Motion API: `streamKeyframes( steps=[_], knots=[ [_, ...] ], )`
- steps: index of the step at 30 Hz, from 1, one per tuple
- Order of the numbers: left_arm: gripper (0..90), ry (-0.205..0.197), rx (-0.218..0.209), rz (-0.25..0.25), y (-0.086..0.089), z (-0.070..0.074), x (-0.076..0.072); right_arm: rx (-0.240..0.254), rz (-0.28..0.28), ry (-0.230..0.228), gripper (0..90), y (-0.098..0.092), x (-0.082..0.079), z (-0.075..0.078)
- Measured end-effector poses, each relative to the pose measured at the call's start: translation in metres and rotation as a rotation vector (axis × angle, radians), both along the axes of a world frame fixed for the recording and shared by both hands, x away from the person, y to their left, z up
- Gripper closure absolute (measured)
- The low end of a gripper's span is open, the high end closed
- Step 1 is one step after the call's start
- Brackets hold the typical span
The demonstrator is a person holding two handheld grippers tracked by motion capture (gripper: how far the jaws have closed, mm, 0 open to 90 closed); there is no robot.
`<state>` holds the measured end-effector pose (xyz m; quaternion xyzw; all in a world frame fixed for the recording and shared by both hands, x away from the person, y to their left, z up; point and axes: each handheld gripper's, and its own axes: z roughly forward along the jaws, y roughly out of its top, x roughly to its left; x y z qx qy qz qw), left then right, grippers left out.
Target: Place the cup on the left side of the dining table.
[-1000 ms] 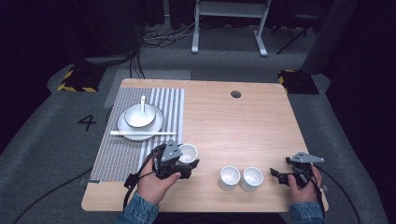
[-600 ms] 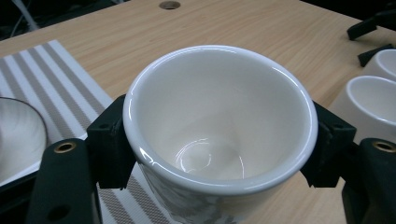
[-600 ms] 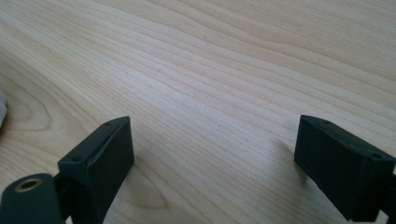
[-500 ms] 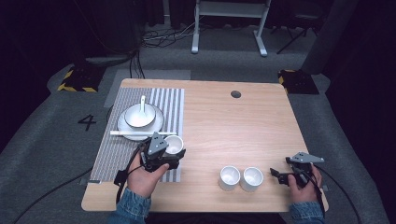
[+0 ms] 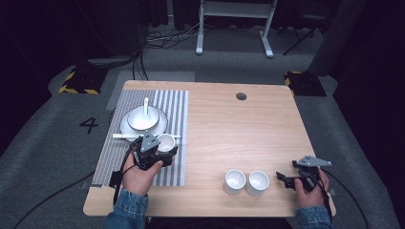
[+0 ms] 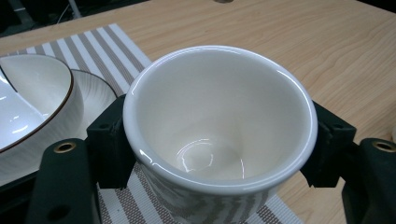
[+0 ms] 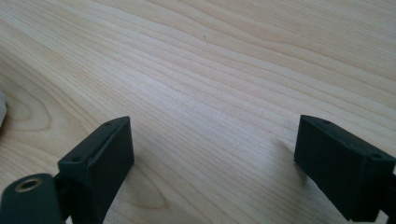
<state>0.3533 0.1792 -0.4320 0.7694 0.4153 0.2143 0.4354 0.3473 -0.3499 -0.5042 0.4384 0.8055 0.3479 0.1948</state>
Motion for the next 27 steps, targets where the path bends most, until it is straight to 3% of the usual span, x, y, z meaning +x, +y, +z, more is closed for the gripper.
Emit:
streamKeyframes(
  steps=[11,14,17,22,27],
  knots=[
    [26.4,0.073,0.026,0.041,0.012,-0.023,0.015,0.000,0.000,0.000,12.0,0.000,0.000,0.000],
    [26.3,0.098,0.051,0.055,0.012,-0.029,0.018,-0.001,-0.001,-0.001,12.0,0.000,0.000,0.000],
    [26.3,0.119,0.047,0.062,0.013,-0.036,0.021,-0.001,-0.002,-0.002,12.0,0.000,0.000,0.000],
    [26.3,0.111,0.052,0.077,0.015,-0.041,0.023,0.000,-0.002,-0.001,12.0,0.000,0.000,0.000],
    [26.3,0.104,0.095,0.064,0.012,-0.045,0.025,-0.001,-0.001,-0.002,12.1,0.000,0.000,0.000]
  ],
)
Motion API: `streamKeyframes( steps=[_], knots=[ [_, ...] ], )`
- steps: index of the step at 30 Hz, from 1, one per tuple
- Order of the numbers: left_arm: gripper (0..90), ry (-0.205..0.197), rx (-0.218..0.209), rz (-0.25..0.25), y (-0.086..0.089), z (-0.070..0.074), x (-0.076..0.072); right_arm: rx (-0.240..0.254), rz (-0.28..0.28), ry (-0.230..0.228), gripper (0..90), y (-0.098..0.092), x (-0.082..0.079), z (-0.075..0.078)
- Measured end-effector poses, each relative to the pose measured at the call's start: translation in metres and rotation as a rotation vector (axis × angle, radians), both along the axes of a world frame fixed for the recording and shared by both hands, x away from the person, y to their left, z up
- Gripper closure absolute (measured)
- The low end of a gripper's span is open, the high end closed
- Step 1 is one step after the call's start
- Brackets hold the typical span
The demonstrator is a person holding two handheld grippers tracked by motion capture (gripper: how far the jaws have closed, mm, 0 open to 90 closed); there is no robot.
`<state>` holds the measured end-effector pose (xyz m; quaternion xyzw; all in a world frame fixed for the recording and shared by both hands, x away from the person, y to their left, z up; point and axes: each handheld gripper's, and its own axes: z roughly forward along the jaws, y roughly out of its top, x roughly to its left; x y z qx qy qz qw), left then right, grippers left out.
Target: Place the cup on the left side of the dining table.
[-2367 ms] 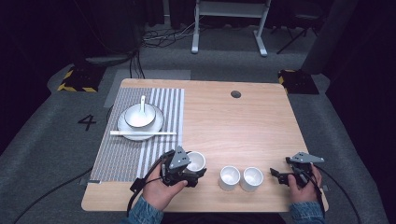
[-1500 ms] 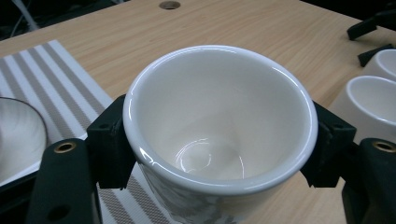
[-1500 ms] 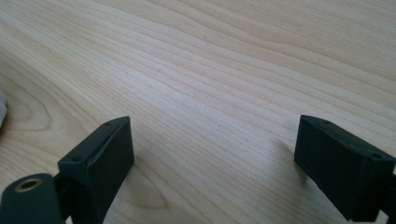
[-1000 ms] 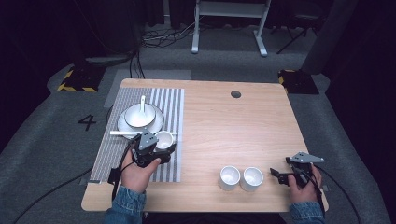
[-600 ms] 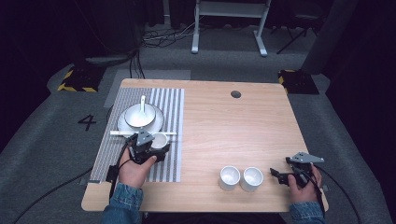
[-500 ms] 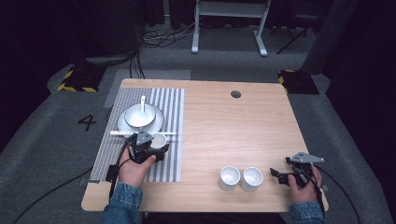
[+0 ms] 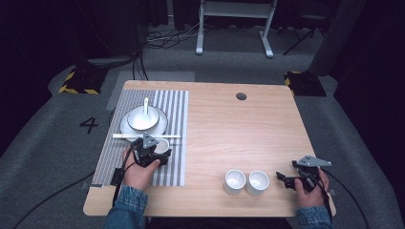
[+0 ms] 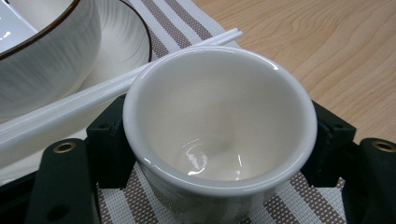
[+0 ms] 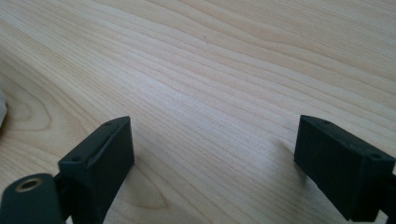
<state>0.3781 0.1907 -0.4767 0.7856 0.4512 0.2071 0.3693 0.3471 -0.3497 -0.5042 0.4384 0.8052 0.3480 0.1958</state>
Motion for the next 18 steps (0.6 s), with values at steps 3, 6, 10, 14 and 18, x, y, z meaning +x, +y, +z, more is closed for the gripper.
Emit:
streamKeyframes(
  steps=[3,6,10,14,18],
  knots=[
    [26.3,-0.004,-0.002,-0.001,-0.0012,-0.0011,0.0010,0.000,0.000,0.000,12.2,0.0000,0.0000,0.0000],
    [26.3,-0.005,-0.011,0.006,-0.0009,-0.0015,0.0015,0.000,0.000,0.000,12.2,0.0000,0.0000,0.0000],
    [26.2,-0.011,-0.017,-0.001,0.0002,-0.0021,0.0021,0.000,0.005,0.001,12.2,0.0001,-0.0001,0.0000],
    [26.1,0.004,-0.018,-0.003,0.0020,-0.0020,0.0016,-0.002,0.012,0.001,12.2,0.0001,-0.0001,0.0000],
    [25.9,-0.002,0.002,-0.005,0.0002,-0.0031,0.0013,-0.002,0.012,0.001,12.2,0.0001,-0.0001,0.0000]
  ],
)
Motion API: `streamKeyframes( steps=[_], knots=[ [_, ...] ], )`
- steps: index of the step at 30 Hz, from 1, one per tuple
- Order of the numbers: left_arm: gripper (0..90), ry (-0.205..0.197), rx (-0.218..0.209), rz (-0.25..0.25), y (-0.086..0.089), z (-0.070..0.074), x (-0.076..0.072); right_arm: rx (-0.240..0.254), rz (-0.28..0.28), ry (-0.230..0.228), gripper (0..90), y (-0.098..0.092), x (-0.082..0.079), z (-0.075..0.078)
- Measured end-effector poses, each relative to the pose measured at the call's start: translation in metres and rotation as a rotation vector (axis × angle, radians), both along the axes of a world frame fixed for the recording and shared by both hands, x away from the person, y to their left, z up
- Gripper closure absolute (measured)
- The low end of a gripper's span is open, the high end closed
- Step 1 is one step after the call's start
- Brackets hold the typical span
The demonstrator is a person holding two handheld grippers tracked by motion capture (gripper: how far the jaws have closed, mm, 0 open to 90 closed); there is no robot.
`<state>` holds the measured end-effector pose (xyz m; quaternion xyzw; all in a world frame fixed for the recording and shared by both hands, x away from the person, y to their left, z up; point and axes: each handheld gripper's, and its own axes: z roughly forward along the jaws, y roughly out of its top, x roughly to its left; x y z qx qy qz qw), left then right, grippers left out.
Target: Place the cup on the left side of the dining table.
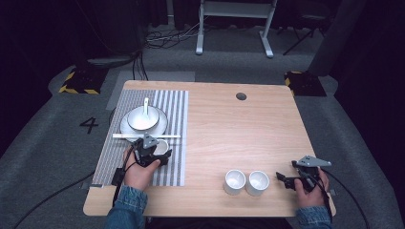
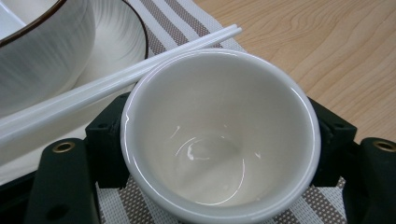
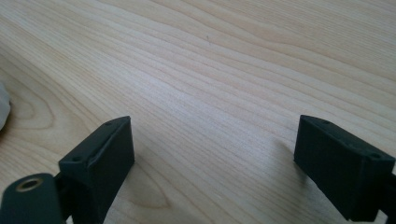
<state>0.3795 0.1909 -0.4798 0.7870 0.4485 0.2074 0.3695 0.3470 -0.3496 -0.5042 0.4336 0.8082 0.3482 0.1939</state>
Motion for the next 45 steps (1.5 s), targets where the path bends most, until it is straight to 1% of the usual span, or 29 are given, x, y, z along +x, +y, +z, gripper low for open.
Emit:
streamKeyframes(
  steps=[8,12,17,24,31,33,38,39,40,43,45],
  knots=[
    [25.7,-0.006,0.006,-0.002,0.000,0.000,0.000,0.000,0.000,0.000,12.2,0.000,0.000,0.000],
    [25.1,-0.014,0.000,0.011,-0.001,0.000,-0.001,0.000,0.000,0.000,12.2,0.000,0.000,0.000],
    [24.6,-0.027,-0.021,0.020,0.001,0.005,-0.004,0.000,0.000,0.000,12.2,0.000,0.000,0.000],
    [20.9,-0.042,-0.003,0.021,0.004,0.013,-0.010,0.001,0.000,0.002,11.9,0.000,0.000,0.000],
    [19.6,-0.047,0.010,0.006,0.008,0.020,-0.016,0.001,0.000,0.002,11.9,0.000,0.000,0.000],
    [19.4,-0.044,0.003,0.006,0.009,0.022,-0.018,0.001,0.000,0.002,11.9,0.000,0.000,0.000],
    [19.4,-0.045,0.010,-0.008,0.014,0.027,-0.023,0.001,0.000,0.002,11.9,0.000,0.000,0.000],
    [19.4,-0.040,0.017,-0.016,0.015,0.028,-0.024,0.001,0.000,0.002,11.9,0.000,0.000,0.000],
    [19.4,-0.040,0.011,-0.015,0.015,0.028,-0.026,0.001,0.000,0.001,12.0,0.000,0.000,0.000],
    [19.4,-0.040,0.022,-0.026,0.018,0.031,-0.030,0.001,0.000,0.001,12.0,0.000,0.000,0.000],
    [19.4,-0.032,0.031,-0.039,0.019,0.032,-0.033,0.002,0.001,0.002,12.1,0.001,0.000,0.000]
  ],
)
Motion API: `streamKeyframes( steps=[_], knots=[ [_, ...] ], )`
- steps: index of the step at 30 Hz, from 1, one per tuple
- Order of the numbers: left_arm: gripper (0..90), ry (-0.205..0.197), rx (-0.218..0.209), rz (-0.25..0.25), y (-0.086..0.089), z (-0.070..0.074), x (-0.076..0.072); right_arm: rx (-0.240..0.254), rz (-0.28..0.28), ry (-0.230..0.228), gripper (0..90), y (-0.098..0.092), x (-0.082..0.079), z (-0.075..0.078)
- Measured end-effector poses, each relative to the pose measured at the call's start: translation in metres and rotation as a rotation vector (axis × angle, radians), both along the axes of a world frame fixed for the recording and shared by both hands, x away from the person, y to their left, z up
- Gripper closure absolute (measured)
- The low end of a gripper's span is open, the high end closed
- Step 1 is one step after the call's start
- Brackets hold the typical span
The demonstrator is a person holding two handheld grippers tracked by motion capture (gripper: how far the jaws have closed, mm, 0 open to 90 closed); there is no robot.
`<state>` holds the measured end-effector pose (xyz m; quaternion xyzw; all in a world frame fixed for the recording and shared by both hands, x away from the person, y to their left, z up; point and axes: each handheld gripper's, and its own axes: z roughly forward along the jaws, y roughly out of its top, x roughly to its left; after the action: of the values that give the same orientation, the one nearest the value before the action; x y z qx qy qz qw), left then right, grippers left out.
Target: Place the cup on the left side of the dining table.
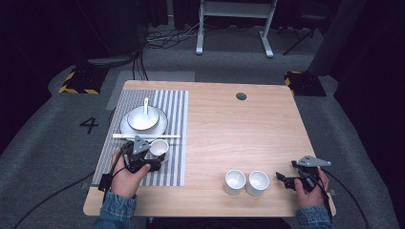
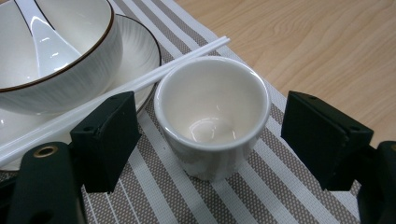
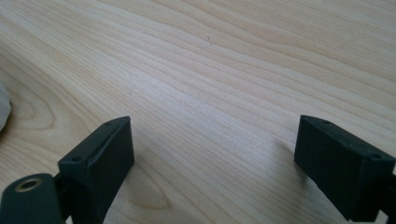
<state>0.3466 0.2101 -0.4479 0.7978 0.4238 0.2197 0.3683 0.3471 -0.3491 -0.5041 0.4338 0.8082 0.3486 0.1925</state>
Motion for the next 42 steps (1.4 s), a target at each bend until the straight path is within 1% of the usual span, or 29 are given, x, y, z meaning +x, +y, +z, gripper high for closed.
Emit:
streamKeyframes(
  steps=[3,5,7,10,13,18,19,22,25,27,28,29,30,36,37,39,41,42],
  knots=[
    [19.4,0.010,0.025,-0.019,0.002,0.002,-0.005,0.000,0.001,0.000,12.1,0.000,0.000,0.000],
    [19.4,0.015,0.029,-0.029,0.003,0.003,-0.009,0.000,0.002,0.000,12.0,0.000,0.000,0.000],
    [19.4,0.021,0.023,-0.029,0.005,0.003,-0.012,0.000,0.002,0.000,12.1,0.000,0.000,0.000],
    [19.4,0.028,0.035,-0.039,0.007,0.005,-0.017,0.000,0.001,0.001,12.1,0.000,0.000,0.000],
    [19.4,0.028,0.043,-0.043,0.010,0.004,-0.021,0.000,0.001,0.001,12.0,0.000,0.000,0.000],
    [19.4,0.042,0.039,-0.045,0.016,0.001,-0.029,0.000,0.001,0.000,12.0,0.000,0.000,0.000],
    [19.4,0.038,0.043,-0.048,0.017,0.000,-0.031,0.000,0.002,0.001,12.0,0.000,0.000,0.000],
    [19.4,0.040,0.045,-0.047,0.021,-0.002,-0.035,0.000,0.002,0.000,12.1,0.000,0.000,0.000],
    [19.4,0.041,0.045,-0.036,0.024,-0.004,-0.040,0.000,0.001,0.001,12.1,0.000,0.000,0.000],
    [19.4,0.040,0.037,-0.032,0.025,-0.006,-0.043,0.000,0.002,0.000,12.1,0.000,0.000,0.000],
    [19.4,0.038,0.044,-0.036,0.027,-0.006,-0.044,0.000,0.002,0.000,12.1,0.000,0.000,0.000],
    [19.4,0.041,0.035,-0.031,0.027,-0.008,-0.046,0.000,0.002,0.000,12.1,0.000,0.000,0.000],
    [19.4,0.043,0.039,-0.035,0.028,-0.008,-0.048,-0.001,0.002,0.000,12.1,0.000,0.000,0.000],
    [19.4,0.057,0.026,-0.014,0.035,-0.018,-0.058,-0.001,0.002,0.000,12.1,0.000,0.000,0.000],
    [19.4,0.053,0.030,-0.012,0.037,-0.019,-0.059,0.000,0.002,0.000,12.1,0.000,0.000,0.000],
    [19.3,0.062,0.023,-0.002,0.038,-0.022,-0.061,0.000,0.002,0.000,12.1,0.000,0.000,0.000],
    [19.2,0.079,0.034,0.004,0.040,-0.025,-0.062,0.000,0.002,0.000,12.1,0.000,0.000,0.000],
    [19.0,0.081,0.042,0.006,0.040,-0.027,-0.063,0.000,0.002,0.000,12.1,0.000,0.000,0.000]
  ],
)
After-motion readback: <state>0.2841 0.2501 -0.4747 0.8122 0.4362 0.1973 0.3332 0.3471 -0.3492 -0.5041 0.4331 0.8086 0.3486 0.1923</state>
